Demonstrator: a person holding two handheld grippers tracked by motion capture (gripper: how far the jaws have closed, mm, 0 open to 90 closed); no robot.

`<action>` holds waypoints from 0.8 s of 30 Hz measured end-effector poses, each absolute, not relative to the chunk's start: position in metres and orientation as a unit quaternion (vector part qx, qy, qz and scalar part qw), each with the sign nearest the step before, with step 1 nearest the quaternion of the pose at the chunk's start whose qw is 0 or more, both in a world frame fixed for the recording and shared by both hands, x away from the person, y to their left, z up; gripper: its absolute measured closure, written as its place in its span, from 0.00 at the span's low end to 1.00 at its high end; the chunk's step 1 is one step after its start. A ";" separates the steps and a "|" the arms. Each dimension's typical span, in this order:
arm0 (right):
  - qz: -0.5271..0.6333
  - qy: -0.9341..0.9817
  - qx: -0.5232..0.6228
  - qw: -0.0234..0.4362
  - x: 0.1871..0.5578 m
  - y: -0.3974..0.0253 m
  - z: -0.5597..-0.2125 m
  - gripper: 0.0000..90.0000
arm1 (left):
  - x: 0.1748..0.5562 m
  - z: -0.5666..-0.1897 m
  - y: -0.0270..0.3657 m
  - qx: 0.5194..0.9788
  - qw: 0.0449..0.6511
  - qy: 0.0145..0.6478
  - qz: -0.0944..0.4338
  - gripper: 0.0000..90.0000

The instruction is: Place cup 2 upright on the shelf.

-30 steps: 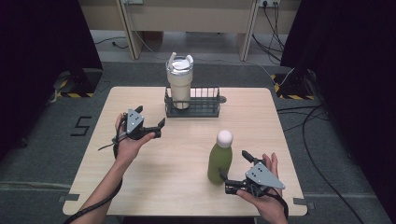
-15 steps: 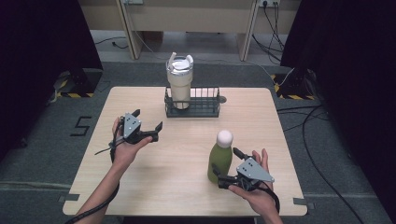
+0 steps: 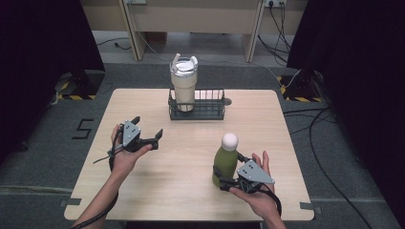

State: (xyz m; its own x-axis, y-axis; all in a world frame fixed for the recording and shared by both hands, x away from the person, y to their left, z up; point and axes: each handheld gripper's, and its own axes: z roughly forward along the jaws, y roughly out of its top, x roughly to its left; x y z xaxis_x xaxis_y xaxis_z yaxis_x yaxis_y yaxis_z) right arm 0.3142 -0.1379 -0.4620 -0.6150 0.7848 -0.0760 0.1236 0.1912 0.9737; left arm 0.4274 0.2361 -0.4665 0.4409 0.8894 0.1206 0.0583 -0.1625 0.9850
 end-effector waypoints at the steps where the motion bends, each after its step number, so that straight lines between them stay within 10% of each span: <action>1: 0.550 0.711 0.319 0.301 0.315 -0.137 -0.462 0.18 | 0.427 -0.467 0.237 0.657 0.537 0.361 0.387 0.00; 24: 0.547 0.713 0.327 0.294 0.317 -0.137 -0.460 0.23 | 0.427 -0.471 0.240 0.656 0.535 0.368 0.384 0.01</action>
State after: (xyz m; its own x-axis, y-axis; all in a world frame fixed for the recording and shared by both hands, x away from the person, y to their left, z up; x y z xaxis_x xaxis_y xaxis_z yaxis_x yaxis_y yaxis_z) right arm 0.3166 -0.1369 -0.4598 -0.6131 0.7876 -0.0613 0.1448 0.1884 0.9714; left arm 0.4271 0.2400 -0.4713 0.4335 0.8944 0.1105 0.0730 -0.1571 0.9849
